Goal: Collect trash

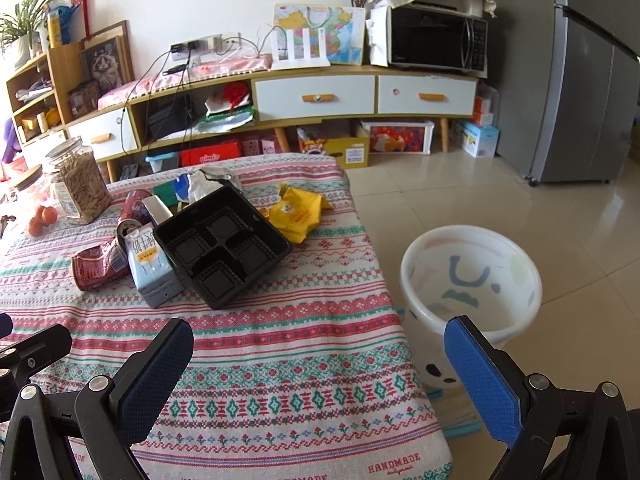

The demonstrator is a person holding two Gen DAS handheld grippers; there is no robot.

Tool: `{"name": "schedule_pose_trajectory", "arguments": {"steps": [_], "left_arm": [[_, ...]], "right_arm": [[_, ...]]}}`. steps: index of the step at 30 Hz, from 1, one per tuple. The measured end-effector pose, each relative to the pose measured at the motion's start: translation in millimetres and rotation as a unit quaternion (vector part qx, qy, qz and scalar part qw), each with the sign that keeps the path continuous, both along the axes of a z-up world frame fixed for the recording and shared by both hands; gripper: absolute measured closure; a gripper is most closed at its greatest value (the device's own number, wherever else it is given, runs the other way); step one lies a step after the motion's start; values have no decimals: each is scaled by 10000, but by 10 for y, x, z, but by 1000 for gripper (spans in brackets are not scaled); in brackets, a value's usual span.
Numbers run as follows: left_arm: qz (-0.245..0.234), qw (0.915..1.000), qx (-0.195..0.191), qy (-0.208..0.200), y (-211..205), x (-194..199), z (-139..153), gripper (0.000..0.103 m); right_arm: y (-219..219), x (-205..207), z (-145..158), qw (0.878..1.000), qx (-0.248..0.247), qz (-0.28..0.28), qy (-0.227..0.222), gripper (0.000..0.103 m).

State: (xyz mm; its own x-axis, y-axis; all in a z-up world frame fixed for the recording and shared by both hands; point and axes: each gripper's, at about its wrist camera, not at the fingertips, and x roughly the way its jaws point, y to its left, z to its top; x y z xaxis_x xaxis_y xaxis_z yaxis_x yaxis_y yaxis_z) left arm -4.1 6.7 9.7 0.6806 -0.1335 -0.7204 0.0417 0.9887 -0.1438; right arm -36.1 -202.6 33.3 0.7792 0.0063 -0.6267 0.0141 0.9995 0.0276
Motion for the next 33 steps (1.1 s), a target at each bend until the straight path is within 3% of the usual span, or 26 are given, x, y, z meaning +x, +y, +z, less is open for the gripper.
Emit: {"name": "schedule_pose_trajectory", "arguments": {"steps": [13,22,28,33], "left_arm": [[142,9999,2,54,133,124,48,0],[123,9995,267,-78,201,399,294,0],[-98,9990,379,210,291,765,281,0],[-237,9978,344,521,472,1253,182,0]], "right_arm": [[169,287,144,9981,16,495,365,0],[298,995,400,9849,268,1399,986,0],[323,1452,319,9752,415,1774,1253,0],[119,1847,-107,9642,951,1689,1810,2]]}}
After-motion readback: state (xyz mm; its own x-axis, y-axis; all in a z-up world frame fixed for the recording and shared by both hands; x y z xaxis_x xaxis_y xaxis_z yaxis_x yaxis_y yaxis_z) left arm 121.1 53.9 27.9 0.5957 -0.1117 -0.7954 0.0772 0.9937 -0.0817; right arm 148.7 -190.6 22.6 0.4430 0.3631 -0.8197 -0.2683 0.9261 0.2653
